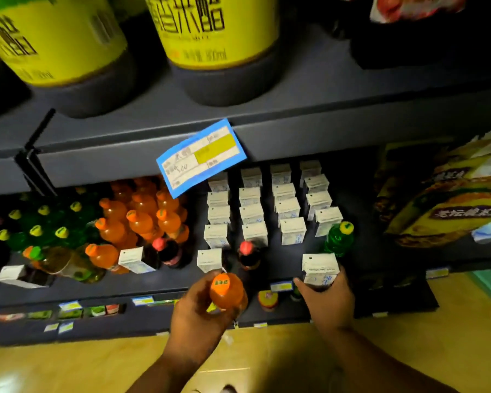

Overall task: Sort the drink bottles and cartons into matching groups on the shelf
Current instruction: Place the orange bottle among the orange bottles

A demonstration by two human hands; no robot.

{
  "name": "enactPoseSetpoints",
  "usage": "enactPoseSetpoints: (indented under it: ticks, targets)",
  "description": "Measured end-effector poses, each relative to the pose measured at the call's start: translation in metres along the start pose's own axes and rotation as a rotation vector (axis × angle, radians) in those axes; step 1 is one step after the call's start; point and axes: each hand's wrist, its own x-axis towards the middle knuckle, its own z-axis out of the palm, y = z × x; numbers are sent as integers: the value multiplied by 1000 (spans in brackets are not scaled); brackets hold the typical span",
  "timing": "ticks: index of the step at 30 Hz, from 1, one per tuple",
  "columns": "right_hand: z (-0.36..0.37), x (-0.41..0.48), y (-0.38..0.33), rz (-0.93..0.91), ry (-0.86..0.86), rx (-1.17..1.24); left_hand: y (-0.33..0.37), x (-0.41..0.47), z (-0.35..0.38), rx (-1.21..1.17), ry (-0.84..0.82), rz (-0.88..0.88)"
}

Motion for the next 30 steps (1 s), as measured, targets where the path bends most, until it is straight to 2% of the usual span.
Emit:
enactPoseSetpoints:
  ticks: [14, 30]
  targets:
    - [79, 41, 7, -47, -76, 18, -22, -3, -13, 136, 47, 33]
    - [88, 57, 34, -9, -39, 79, -28, 3, -7, 260, 56, 141]
